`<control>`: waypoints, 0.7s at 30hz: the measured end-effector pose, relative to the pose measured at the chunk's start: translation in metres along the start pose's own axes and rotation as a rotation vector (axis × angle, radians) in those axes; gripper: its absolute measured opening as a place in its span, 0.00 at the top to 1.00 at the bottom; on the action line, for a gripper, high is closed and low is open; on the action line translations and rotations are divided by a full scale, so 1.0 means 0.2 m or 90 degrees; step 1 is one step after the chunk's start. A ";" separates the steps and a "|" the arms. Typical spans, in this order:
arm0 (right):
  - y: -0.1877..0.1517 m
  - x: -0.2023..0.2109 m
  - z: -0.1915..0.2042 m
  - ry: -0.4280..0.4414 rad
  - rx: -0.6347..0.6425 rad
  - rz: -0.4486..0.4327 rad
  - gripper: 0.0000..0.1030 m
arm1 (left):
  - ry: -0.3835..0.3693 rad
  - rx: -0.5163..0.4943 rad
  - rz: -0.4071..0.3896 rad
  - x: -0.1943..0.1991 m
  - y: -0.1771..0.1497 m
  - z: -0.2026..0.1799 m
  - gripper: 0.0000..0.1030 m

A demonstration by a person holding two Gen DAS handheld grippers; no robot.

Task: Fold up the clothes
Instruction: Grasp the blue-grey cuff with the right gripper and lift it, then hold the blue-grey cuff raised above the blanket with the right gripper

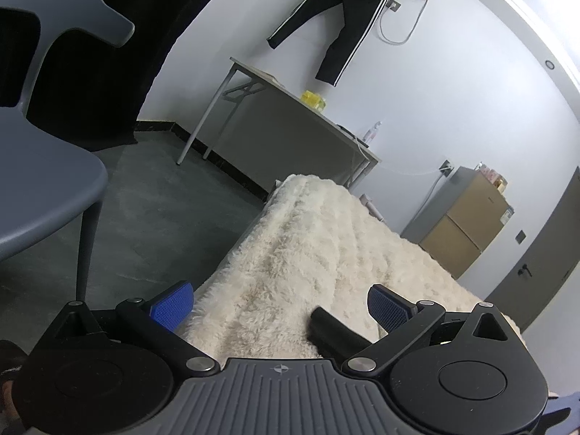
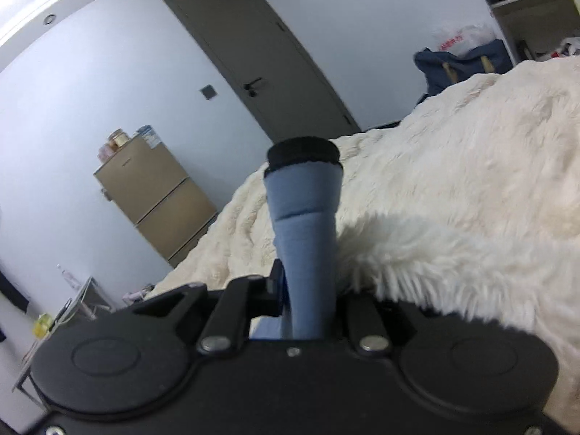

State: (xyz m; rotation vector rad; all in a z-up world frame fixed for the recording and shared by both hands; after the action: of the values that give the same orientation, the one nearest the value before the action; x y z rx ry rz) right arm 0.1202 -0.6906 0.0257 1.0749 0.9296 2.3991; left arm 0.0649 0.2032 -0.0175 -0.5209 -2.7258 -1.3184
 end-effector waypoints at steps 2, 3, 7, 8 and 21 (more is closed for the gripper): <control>-0.01 -0.01 0.00 -0.036 -0.003 0.028 0.86 | -0.002 0.006 -0.005 0.00 0.00 0.01 0.02; -0.02 0.01 -0.04 -0.047 -0.012 0.048 0.84 | -0.003 0.009 -0.006 0.00 0.00 0.01 0.02; -0.08 0.03 -0.09 -0.065 -0.031 0.103 0.83 | -0.008 0.014 -0.007 0.01 0.01 0.01 0.02; -0.08 0.05 -0.09 -0.067 -0.023 0.099 0.83 | -0.009 0.015 -0.007 0.01 0.01 0.01 0.02; 0.00 0.27 0.08 -0.030 0.023 0.091 0.83 | -0.012 0.018 -0.011 0.01 0.02 0.01 0.02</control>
State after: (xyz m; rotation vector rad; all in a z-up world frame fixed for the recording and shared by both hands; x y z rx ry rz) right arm 0.0969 -0.6544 0.0627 1.2440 0.9116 2.4673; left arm 0.0651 0.2084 -0.0156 -0.5110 -2.7660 -1.2840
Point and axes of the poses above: each gripper's, at about its wrist camera, not at the fingertips, and x roughly against the way its jaws point, z to its left, y to its top, the point moved 2 cm from there along -x, roughly the way its jaws point, and after that the axes turned 15 degrees about -y, right-handed, at the moved point
